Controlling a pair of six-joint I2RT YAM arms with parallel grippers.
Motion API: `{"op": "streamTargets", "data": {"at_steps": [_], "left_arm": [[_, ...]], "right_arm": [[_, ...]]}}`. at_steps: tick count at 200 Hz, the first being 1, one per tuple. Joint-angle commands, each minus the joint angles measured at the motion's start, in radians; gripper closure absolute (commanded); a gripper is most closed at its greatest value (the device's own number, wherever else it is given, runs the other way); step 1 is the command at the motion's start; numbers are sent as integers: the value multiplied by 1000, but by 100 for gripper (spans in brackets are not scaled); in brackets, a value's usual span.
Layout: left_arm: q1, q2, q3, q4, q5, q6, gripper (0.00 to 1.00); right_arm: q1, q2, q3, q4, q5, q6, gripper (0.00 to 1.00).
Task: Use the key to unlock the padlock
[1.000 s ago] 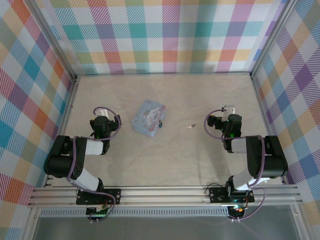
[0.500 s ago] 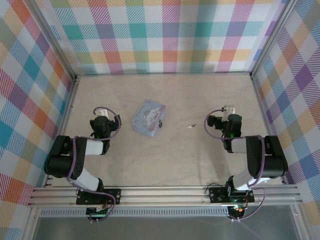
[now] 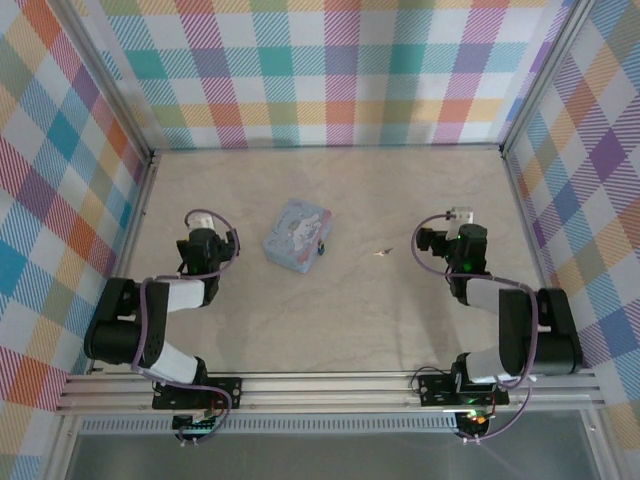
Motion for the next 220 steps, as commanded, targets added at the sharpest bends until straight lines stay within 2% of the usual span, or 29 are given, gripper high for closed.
{"op": "streamTargets", "data": {"at_steps": [1,15,26,33,47,57,68,78,90,107,125,148,181,220], "left_arm": [[-8,-101,92,-205,-78,-45,0],[-8,-161,123,-303,-109,-114,0],[-6,-210,137,-366,-81,-171,0],[-3,-242,150,-423,-58,-249,0],[3,-293,188,-585,-31,-488,0],[13,-315,190,-610,77,-557,0],[13,-333,181,-617,183,-611,0],[12,-338,180,-634,280,-659,0],[-7,-337,183,-669,357,-697,0],[-54,-340,172,-696,421,-734,3],[-117,-358,136,-680,433,-780,4],[-204,-401,47,-544,430,-869,3],[-321,-365,31,-477,392,-935,2],[-373,-272,55,-386,384,-949,2]], "right_arm": [[-7,-106,63,-161,-1,61,0],[-7,-159,91,-217,-37,114,0],[-8,-184,121,-262,-82,168,0],[-8,-195,147,-296,-112,216,0],[-7,-200,224,-437,-175,371,0],[-11,-181,267,-505,-211,472,0],[-18,-146,282,-450,-357,483,0],[-18,-108,280,-378,-441,531,0],[-18,-58,301,-345,-531,579,0],[-6,42,421,-470,-641,569,0],[34,121,493,-513,-686,539,2],[98,204,566,-556,-699,506,4],[177,347,706,-625,-706,474,6],[261,537,915,-729,-720,426,8]]}}
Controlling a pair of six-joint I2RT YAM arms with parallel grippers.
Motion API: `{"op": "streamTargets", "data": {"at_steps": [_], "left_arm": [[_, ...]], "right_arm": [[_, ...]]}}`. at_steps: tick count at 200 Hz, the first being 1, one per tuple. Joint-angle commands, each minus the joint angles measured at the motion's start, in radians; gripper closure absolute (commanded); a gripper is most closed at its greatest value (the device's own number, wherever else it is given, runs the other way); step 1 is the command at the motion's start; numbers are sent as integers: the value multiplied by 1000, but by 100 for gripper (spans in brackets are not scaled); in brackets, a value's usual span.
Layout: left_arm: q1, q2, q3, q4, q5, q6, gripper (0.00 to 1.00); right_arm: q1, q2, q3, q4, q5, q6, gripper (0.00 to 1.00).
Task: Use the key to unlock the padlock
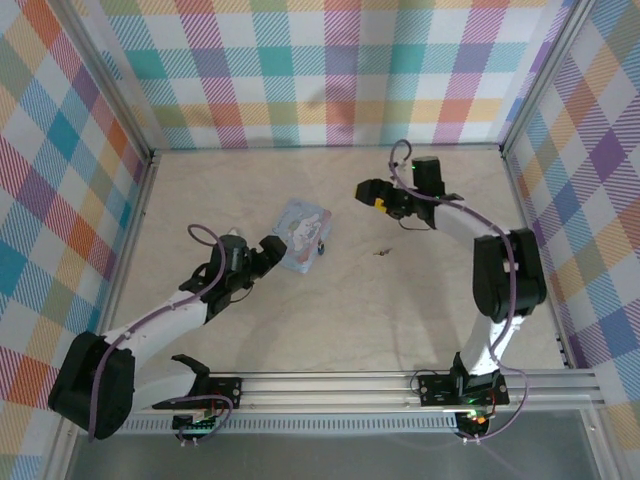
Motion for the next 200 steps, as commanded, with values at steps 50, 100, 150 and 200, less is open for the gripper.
{"op": "streamTargets", "data": {"at_steps": [50,100,150,200], "left_arm": [[-23,199,65,211,-1,-43,1],[-23,305,151,229,-6,-20,1],[-7,369,232,195,6,24,1],[-5,453,314,183,70,44,3]], "right_arm": [[99,305,361,-178,-63,-69,12],[153,453,544,-246,-138,-78,19],[168,399,463,-248,-174,-135,25],[168,193,181,-176,-122,-153,26]]}}
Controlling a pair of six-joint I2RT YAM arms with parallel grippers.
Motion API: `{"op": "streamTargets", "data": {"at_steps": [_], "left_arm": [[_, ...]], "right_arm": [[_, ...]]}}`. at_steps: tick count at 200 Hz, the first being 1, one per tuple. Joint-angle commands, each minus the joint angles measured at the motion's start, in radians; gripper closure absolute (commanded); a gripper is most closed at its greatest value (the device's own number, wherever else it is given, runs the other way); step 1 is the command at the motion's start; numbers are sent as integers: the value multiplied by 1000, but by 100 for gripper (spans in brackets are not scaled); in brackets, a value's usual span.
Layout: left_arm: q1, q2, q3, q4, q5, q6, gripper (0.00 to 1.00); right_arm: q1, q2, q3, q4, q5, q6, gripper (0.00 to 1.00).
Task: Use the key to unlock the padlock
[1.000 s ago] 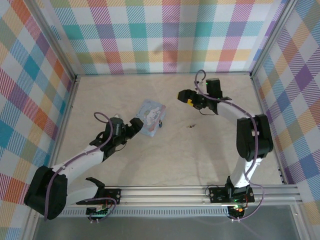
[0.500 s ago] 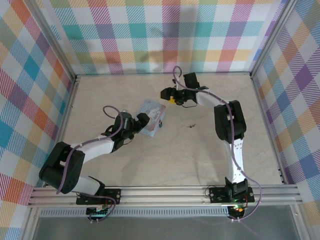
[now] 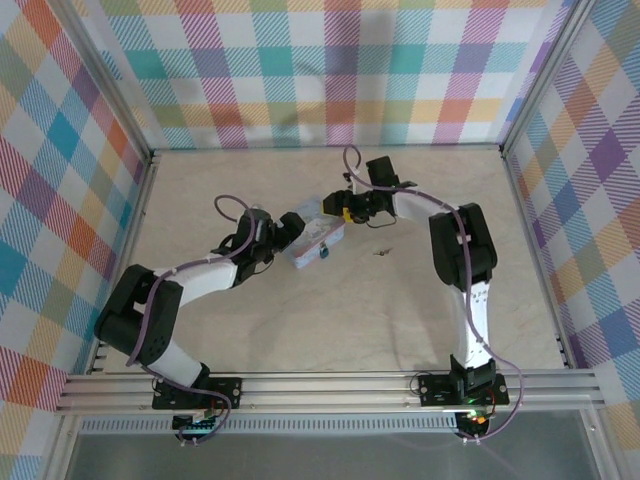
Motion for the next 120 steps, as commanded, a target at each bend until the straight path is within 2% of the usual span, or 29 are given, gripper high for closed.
{"op": "streamTargets", "data": {"at_steps": [1,39,62,120], "left_arm": [[-3,43,59,27,77,24,3],[-3,88,96,21,135,29,6],[-5,124,127,15,167,36,8],[-5,205,221,-3,198,46,10]], "right_arm": [[27,-122,-116,21,-40,-23,26],[27,-277,-356,140,19,42,26],[27,-341,-445,186,65,82,27],[28,-314,-410,163,160,98,26]]}}
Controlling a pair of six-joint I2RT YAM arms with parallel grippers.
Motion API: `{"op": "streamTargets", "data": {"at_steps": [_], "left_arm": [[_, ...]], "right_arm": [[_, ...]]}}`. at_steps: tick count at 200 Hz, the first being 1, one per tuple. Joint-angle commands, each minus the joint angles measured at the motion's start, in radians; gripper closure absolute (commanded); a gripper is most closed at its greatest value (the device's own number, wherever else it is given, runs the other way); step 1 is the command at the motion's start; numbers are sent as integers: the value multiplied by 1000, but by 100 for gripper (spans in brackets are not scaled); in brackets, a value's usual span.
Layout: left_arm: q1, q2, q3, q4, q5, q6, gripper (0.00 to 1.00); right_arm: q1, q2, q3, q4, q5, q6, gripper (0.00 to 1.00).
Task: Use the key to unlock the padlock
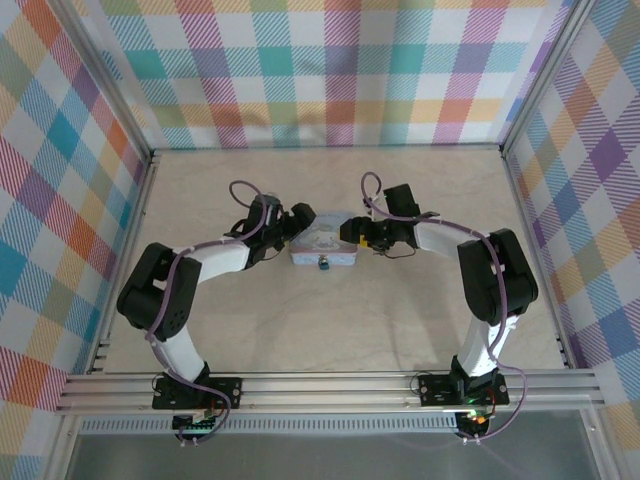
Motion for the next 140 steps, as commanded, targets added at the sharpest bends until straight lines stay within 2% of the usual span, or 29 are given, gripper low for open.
{"op": "streamTargets", "data": {"at_steps": [1,40,78,140], "left_arm": [[-13,32,51,-7,97,15,10],[-11,58,104,-51,79,34,9],[-8,45,82,-51,36,28,7],[31,-9,59,-82,19,47,3]], "right_arm": [[21,24,45,48,13,16,26],[21,55,81,44,54,23,26],[20,61,92,26,61,17,26],[17,-7,50,-13,116,-6,24]]}}
